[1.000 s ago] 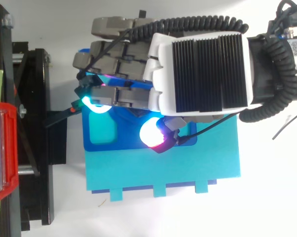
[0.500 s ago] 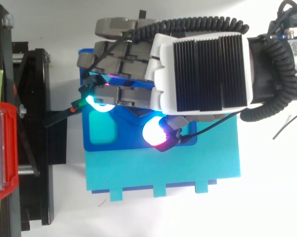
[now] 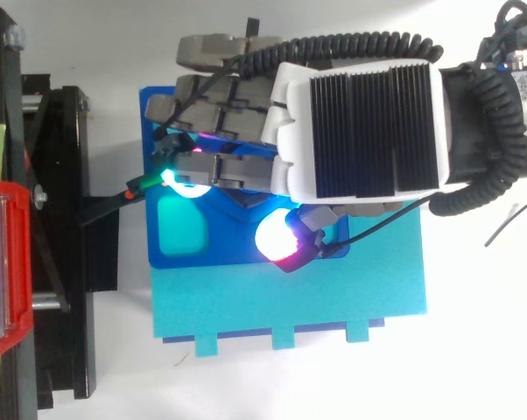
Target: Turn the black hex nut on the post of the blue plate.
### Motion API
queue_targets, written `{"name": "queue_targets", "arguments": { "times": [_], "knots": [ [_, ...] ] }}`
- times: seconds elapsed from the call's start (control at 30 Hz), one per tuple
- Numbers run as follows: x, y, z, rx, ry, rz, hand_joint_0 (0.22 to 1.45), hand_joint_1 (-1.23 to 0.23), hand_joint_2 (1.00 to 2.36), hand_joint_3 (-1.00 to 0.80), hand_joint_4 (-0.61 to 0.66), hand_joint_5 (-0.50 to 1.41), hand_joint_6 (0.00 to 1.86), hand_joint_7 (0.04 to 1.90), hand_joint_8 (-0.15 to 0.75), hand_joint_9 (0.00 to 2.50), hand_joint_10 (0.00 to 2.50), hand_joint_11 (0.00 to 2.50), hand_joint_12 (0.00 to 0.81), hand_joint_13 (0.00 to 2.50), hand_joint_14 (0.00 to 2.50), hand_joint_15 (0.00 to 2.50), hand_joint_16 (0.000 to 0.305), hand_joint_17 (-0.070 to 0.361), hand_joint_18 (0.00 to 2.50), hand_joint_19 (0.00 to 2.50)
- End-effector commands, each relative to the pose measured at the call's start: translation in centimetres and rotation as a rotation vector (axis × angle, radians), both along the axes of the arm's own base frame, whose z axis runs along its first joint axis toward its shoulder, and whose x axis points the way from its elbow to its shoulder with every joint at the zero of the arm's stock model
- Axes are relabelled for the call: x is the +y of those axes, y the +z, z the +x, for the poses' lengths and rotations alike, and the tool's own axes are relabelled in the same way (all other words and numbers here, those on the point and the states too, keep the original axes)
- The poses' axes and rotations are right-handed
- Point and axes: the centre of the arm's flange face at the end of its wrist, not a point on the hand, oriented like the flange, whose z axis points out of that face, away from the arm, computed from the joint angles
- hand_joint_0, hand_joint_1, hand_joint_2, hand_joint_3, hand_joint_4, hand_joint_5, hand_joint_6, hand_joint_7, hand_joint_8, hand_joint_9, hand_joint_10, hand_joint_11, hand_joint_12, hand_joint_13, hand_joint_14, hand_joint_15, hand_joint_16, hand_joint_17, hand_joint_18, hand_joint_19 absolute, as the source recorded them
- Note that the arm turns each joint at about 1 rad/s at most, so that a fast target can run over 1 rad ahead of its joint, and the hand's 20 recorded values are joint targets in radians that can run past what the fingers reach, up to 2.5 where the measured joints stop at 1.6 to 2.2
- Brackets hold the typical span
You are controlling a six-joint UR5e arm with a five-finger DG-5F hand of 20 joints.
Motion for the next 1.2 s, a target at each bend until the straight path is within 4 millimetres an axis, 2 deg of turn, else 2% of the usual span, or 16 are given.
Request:
{"name": "queue_targets", "arguments": {
  "times": [0.0,1.17],
  "knots": [
    [-0.01,-0.05,-0.05,0.004,0.0,-0.004,0.46,-0.77,1.0,-0.5,0.23,-0.21,0.5,0.99,0.275,0.34,0.0,0.05,0.382,0.43,0.0,0.07,0.054,0.122,0.39,0.21],
    [-0.13,-0.18,-0.24,0.018,0.0,-0.014,0.53,-0.8,1.0,-0.5,0.21,-0.19,0.5,1.1,0.259,0.34,0.0,0.04,0.361,0.43,0.0,0.07,0.05,0.112,0.41,0.21]
  ]
}}
